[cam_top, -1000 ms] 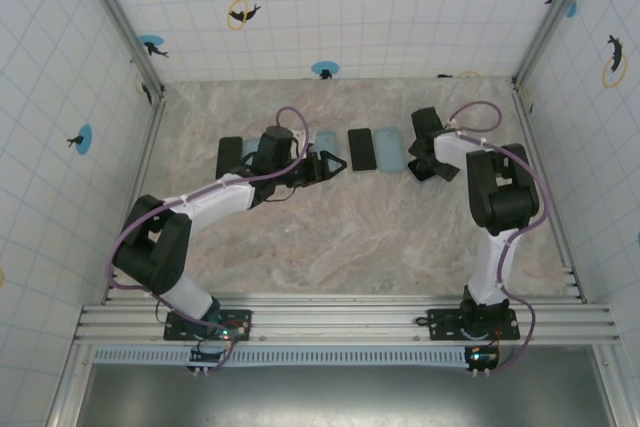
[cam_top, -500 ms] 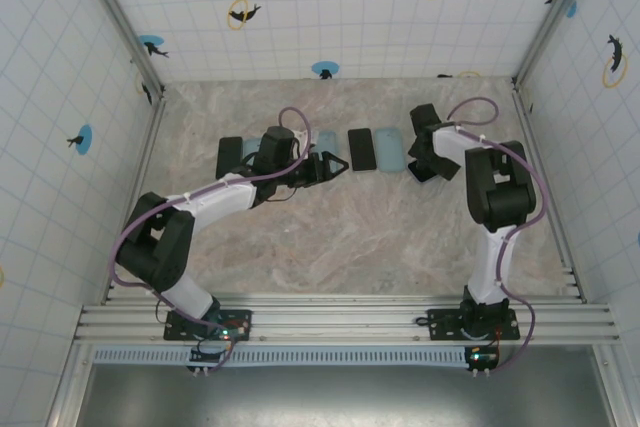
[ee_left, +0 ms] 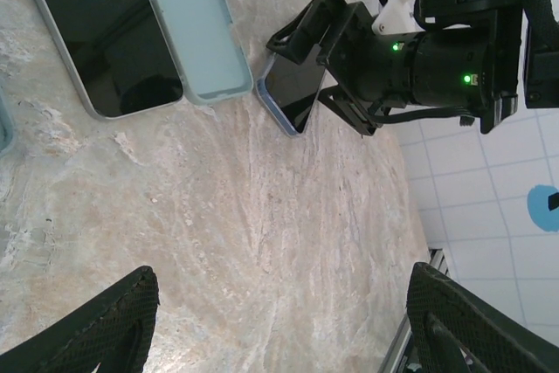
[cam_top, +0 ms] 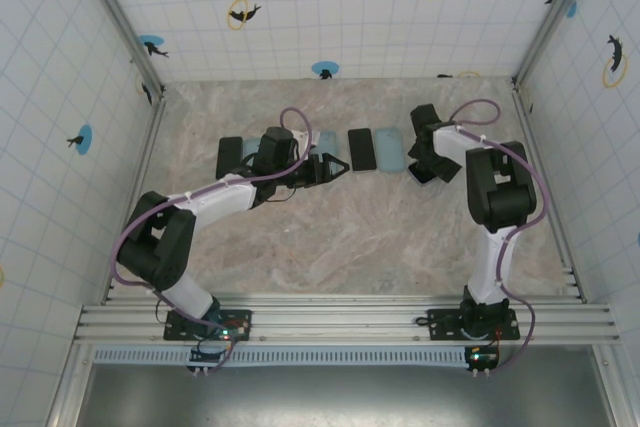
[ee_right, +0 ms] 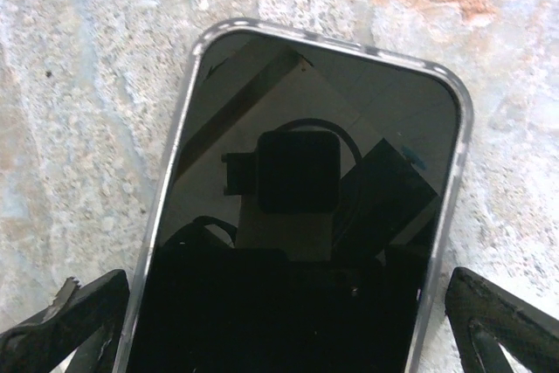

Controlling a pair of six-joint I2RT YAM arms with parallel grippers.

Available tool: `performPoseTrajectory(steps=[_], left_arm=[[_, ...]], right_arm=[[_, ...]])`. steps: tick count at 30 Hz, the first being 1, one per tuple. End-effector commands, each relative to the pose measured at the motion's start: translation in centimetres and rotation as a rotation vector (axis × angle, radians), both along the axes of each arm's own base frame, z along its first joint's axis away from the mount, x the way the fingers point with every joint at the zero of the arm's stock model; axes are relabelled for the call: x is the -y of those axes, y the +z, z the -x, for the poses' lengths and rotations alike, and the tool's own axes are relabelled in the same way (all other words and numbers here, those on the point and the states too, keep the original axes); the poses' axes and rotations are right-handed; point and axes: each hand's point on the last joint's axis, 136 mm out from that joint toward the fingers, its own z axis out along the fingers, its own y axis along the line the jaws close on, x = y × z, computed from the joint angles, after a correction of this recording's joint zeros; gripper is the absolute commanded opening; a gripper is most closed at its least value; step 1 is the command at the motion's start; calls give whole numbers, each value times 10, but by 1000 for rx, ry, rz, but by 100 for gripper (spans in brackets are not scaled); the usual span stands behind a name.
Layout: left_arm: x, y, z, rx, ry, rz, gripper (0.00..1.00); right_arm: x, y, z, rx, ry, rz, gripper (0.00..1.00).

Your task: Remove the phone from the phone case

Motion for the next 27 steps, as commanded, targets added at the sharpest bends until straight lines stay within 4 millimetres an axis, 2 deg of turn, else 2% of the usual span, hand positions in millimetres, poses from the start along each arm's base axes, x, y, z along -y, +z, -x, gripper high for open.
performPoseTrajectory(steps=[1, 9, 15, 20, 27], left_arm=[[0, -2, -1, 29, -28, 4, 76], [1, -5, -2, 16, -20, 4, 76], [1, -4, -3, 5, -11, 12, 76], [3, -3, -4, -10, -4, 30, 76], [7, -3, -8, -16, 25, 44, 74]], right_arm=[[-3, -50, 65, -256, -32, -76, 93], [6, -65, 72, -276, -63, -111, 83], [5, -61, 66, -212, -63, -203, 70], [0, -44, 53, -124, -10, -261, 64], [-6, -7, 45, 38, 65, -314, 59]])
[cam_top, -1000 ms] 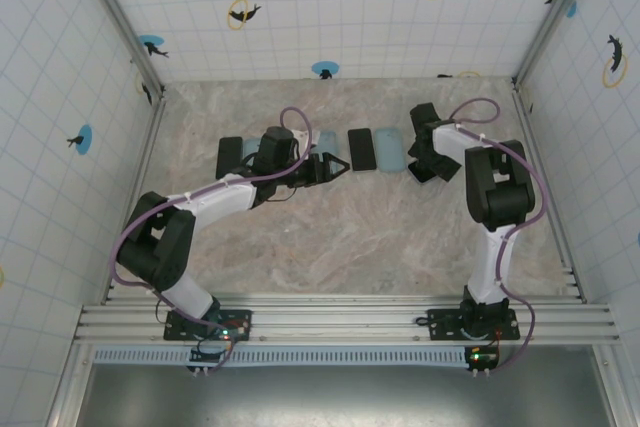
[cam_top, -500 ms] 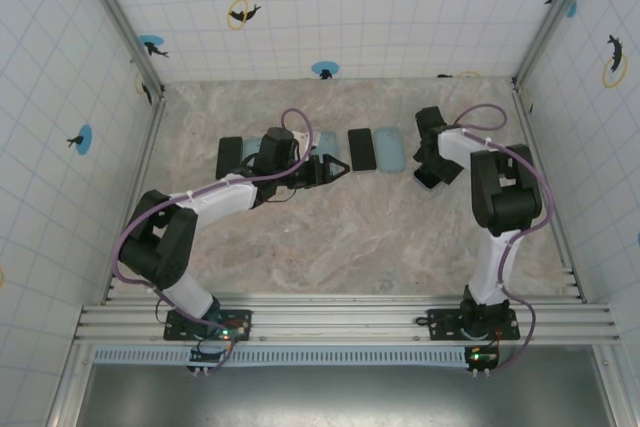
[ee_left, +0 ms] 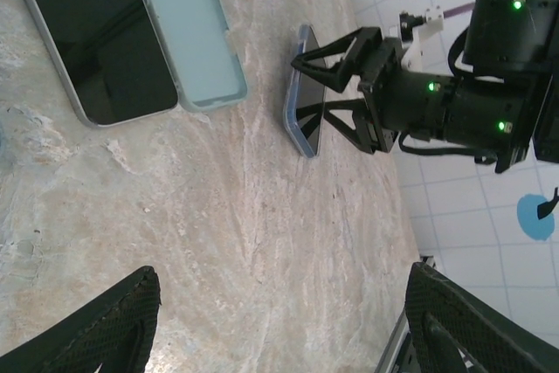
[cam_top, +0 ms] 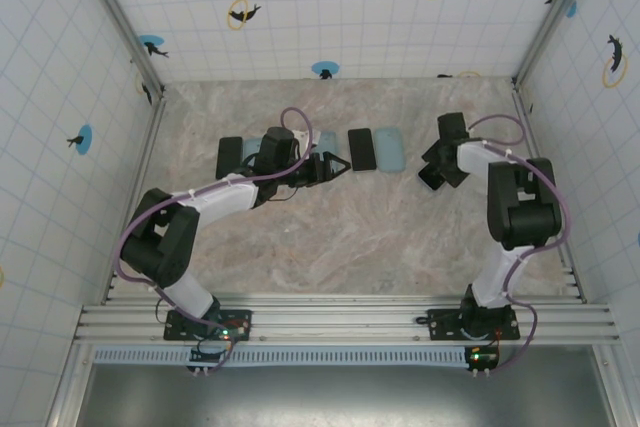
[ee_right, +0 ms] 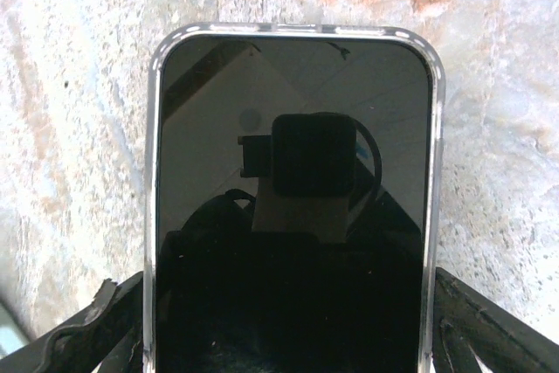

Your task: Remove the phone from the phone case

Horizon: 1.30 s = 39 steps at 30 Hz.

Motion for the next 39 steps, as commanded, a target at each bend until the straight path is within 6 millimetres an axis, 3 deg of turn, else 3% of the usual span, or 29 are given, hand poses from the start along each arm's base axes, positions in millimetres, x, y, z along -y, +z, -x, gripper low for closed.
performPoseTrajectory(steps=[1, 11, 14, 19, 23, 33, 39], left_arm=[[5, -1, -4, 0, 20, 15, 74], [37, -5, -6, 83, 100, -21, 72], [56, -17, -1, 95, 88, -38, 71], [99, -10, -3, 123, 52, 3, 70], [121, -14, -1, 132, 30, -3, 68], [155, -22, 5, 151, -5, -7, 61], [163, -23, -1, 161, 1, -1, 49]], right_arm=[[-17, -14, 33, -68, 68, -97, 58], [-29, 34, 30, 216, 135, -255, 54], [-37, 50, 29, 300, 146, -323, 53], [-49, 81, 27, 414, 164, -411, 53], [-55, 100, 28, 466, 178, -449, 53], [-67, 123, 31, 514, 170, -514, 52], [-76, 130, 35, 519, 174, -515, 51]])
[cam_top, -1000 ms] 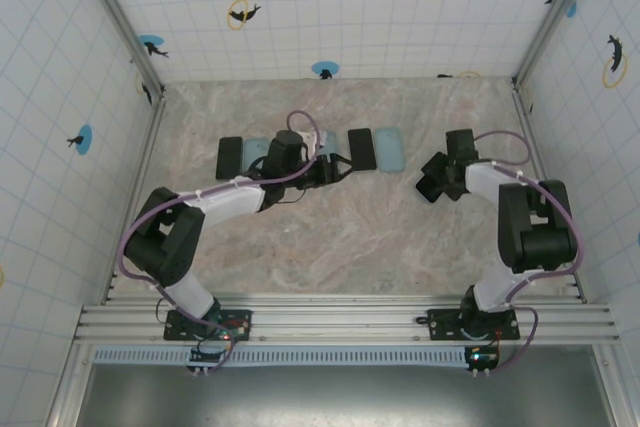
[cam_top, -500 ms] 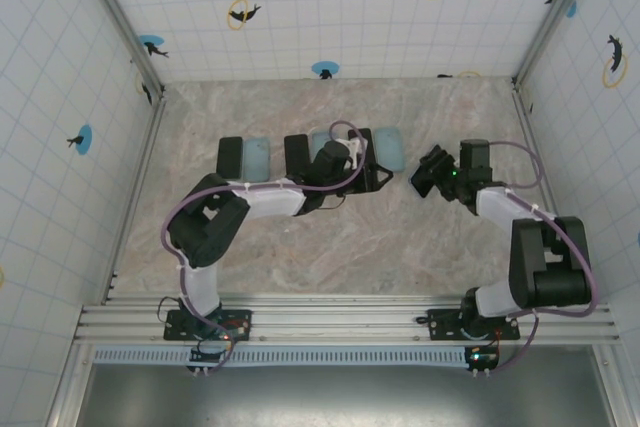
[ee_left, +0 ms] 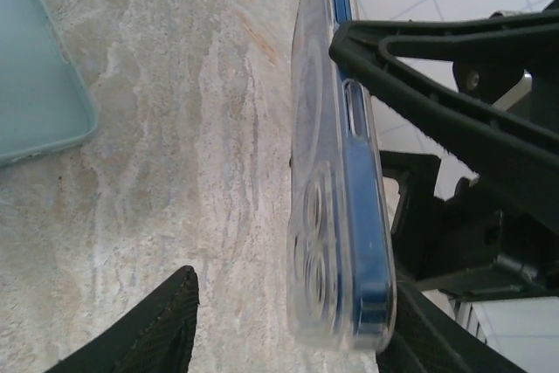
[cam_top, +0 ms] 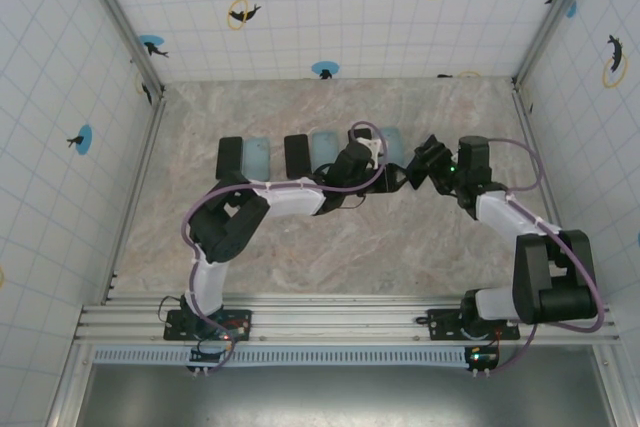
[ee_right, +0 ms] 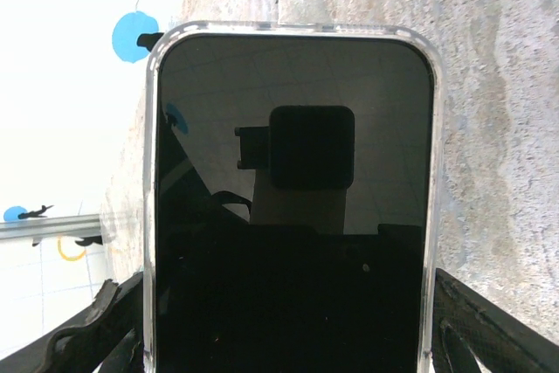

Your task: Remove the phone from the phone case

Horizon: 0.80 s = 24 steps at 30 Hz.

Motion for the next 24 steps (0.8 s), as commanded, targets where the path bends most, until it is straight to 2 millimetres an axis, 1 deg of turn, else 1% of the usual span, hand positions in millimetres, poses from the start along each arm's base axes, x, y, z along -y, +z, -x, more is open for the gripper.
performPoseTrajectory(steps=[1, 8, 10, 15, 18, 21, 24], left_arm=[[10, 4, -10, 32, 12, 12, 46], [18, 4, -7, 33, -14, 21, 26], [19, 4, -5, 35, -18, 21, 19], [15, 8, -5, 43, -12, 12, 7], [10, 10, -4, 53, -7, -7, 3], [6, 14, -2, 54, -15, -6, 0], [5, 23, 2, 31, -58, 31, 0]], right_arm=[[-8, 33, -4, 107, 7, -42, 51], [-13, 35, -2, 106, 1, -45, 50], [-16, 36, -1, 108, 2, -46, 50], [-20, 34, 1, 106, 10, -41, 52], [-22, 31, 3, 105, 15, -41, 60], [-26, 30, 5, 113, 40, -36, 75], [-30, 28, 8, 127, 74, -17, 87]])
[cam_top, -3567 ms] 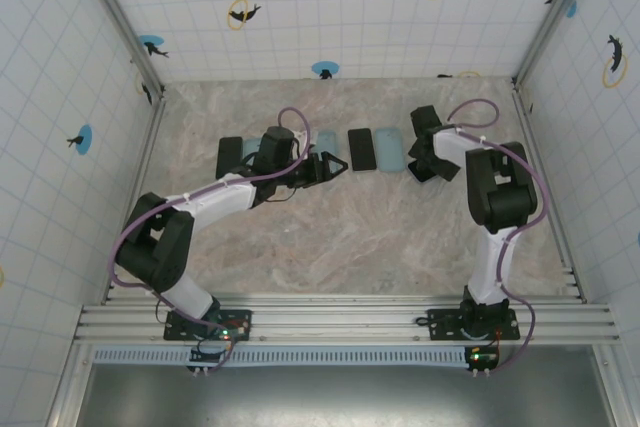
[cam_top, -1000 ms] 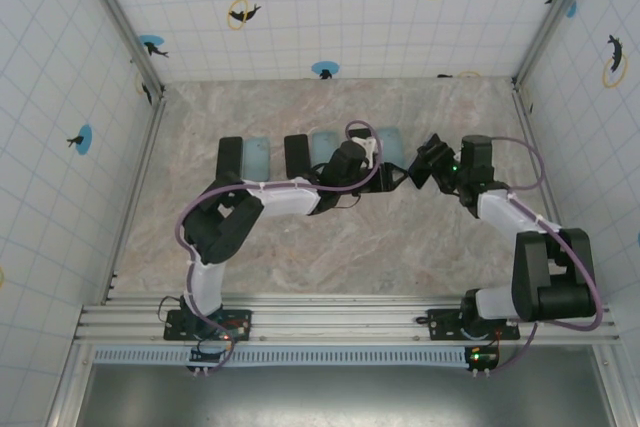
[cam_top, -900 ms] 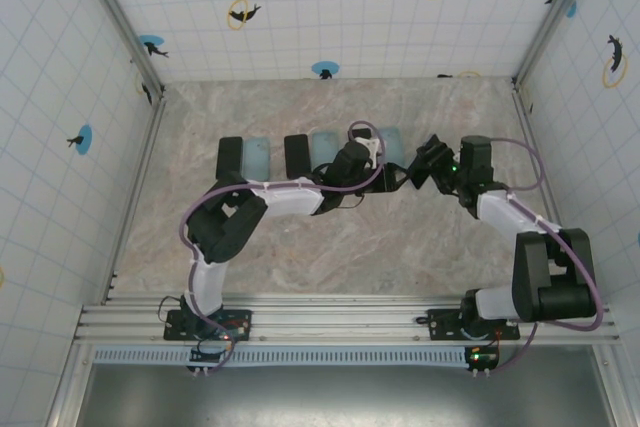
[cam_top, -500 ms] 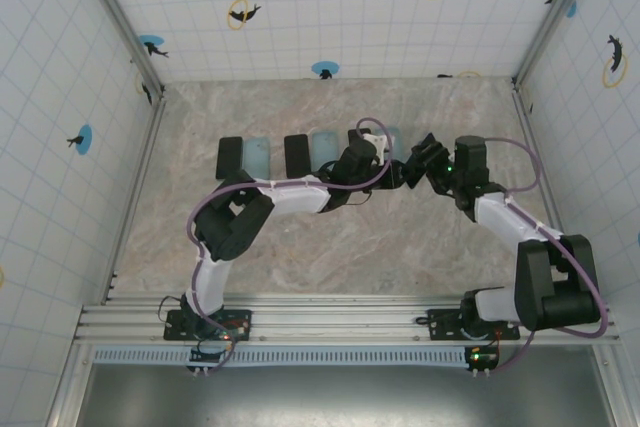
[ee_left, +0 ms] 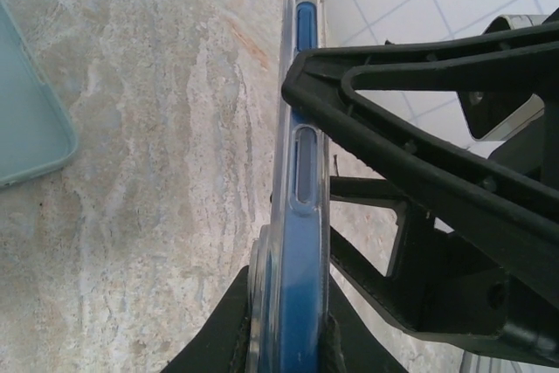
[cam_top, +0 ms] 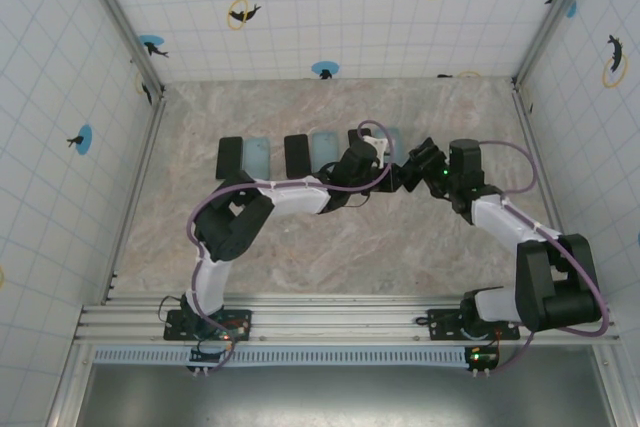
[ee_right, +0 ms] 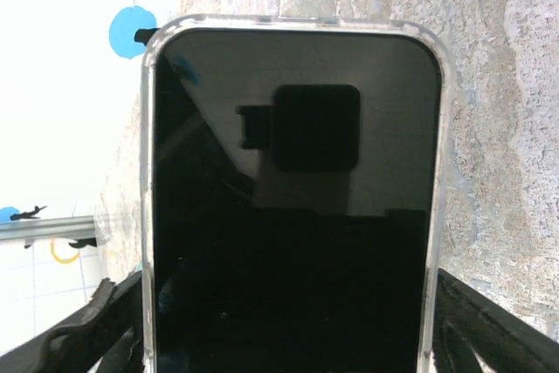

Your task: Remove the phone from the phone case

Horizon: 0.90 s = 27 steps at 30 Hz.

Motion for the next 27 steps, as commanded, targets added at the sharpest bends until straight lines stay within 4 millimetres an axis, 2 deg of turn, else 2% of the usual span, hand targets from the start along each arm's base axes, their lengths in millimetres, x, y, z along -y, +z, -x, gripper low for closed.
performPoseTrajectory(steps=[1, 6, 12, 18, 24, 27], left_arm=[[-5, 25, 3, -12, -42, 56, 0], [-17, 44, 6, -20, -124, 80, 0], [-46, 73, 7, 6, -199, 87, 0], [-78, 106, 10, 22, -263, 151, 0], [-88, 124, 23, 11, -329, 190, 0], [-90, 130, 25, -4, -336, 216, 0]], right_arm=[[-16, 30, 1, 132, 91, -17, 90], [-5, 33, 6, 182, 132, 74, 100], [1, 52, 13, 308, 240, 67, 100], [-6, 84, 23, 493, 349, -80, 95], [-19, 122, 33, 635, 411, -255, 89], [-23, 138, 39, 693, 431, -338, 80]])
